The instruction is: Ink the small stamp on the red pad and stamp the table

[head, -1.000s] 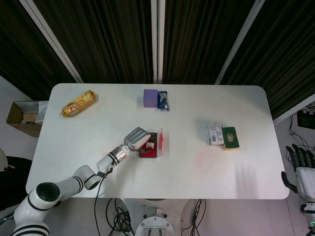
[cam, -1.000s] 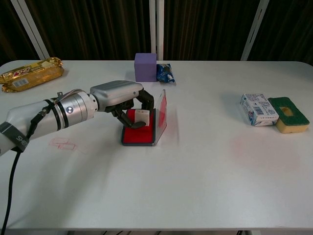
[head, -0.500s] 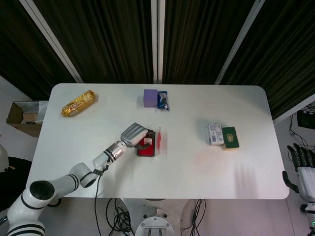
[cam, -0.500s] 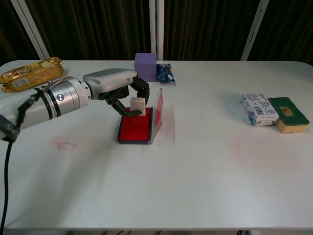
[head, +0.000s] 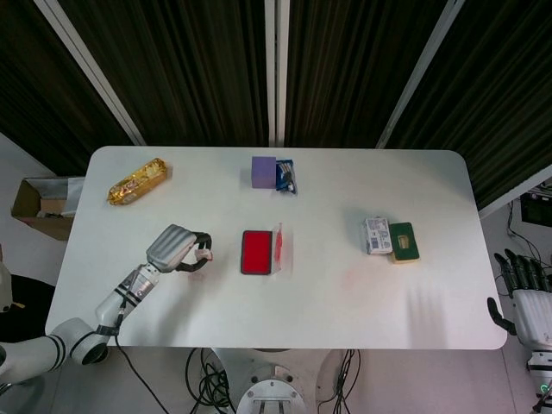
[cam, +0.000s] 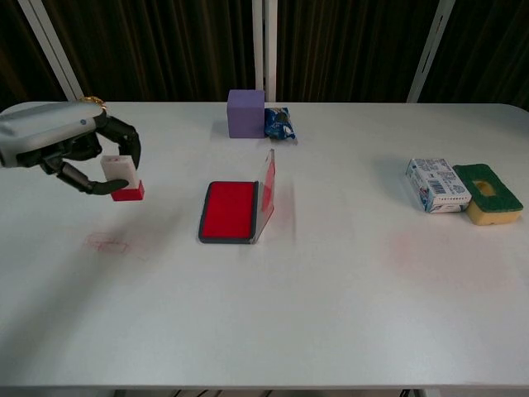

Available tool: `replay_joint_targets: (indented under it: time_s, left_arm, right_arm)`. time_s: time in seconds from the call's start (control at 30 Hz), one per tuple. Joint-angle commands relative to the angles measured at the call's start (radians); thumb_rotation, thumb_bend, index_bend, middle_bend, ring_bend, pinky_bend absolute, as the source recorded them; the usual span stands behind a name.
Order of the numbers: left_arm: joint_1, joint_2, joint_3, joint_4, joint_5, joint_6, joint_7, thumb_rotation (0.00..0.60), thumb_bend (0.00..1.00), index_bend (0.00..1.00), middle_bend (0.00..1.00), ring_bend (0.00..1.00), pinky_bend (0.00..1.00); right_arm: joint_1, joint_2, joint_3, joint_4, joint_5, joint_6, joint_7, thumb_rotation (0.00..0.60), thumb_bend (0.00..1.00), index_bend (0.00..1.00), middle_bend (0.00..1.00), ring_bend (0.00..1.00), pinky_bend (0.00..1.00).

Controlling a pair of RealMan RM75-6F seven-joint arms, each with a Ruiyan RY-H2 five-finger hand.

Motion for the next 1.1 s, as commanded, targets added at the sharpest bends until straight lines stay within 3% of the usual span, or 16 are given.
replay_joint_targets:
  time_s: [0.03,0.67,1.1]
  left_arm:
    - [0.067,-0.001,0.044,0.017,0.014,0.055,0.021,0.600,0.43,0.62,0.63,0.99,1.00]
    - [0.123,-0.180,0.053,0.327,0.086,0.094,-0.089,0.600,0.43,0.60,0.62,0.99,1.00]
    - [0.142,-0.239,0.057,0.446,0.106,0.104,-0.180,0.600,0.43,0.58,0.58,0.99,1.00]
  right_arm:
    - [0.002,-0.002,-0.002,-0.002,-0.002,-0.004,-0.005,0.600,0.35,0.00,0.00,0.00,0.00]
    - [-0.014,0.010,-0.008,-0.033,0.001,0.020,-0.041,0.600,0.35,0.00,0.00,0.00,0.00]
    - [-0.013,0.012,-0.008,-0.042,0.006,0.014,-0.055,0.600,0.35,0.00,0.00,0.00,0.00]
